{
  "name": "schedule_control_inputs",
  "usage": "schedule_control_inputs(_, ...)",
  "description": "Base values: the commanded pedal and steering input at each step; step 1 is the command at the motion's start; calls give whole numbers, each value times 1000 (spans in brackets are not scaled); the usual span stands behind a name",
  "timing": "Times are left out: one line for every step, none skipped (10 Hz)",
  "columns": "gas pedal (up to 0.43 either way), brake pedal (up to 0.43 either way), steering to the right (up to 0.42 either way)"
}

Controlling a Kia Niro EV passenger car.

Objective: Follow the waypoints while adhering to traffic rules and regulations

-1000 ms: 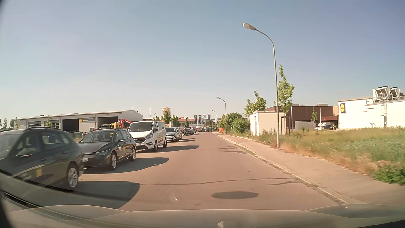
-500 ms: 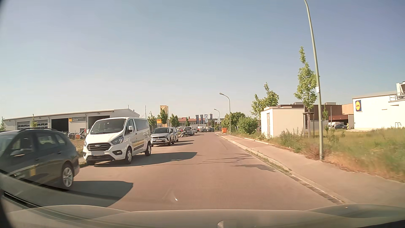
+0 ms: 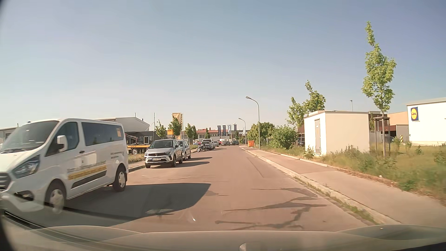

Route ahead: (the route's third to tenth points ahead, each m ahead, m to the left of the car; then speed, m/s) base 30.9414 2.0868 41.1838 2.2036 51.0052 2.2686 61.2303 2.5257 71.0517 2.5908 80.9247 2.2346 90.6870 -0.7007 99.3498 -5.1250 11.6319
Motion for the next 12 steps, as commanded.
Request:
schedule_control_inputs(20, 0, -6)
schedule_control_inputs(20, 0, -6)
schedule_control_inputs(20, 0, -6)
schedule_control_inputs(20, 0, -6)
schedule_control_inputs(20, 0, -6)
schedule_control_inputs(20, 0, -6)
schedule_control_inputs(20, 0, -6)
schedule_control_inputs(20, 0, -6)
schedule_control_inputs(20, 0, -6)
schedule_control_inputs(20, 0, -5)
schedule_control_inputs(20, 0, -5)
schedule_control_inputs(20, 0, -5)
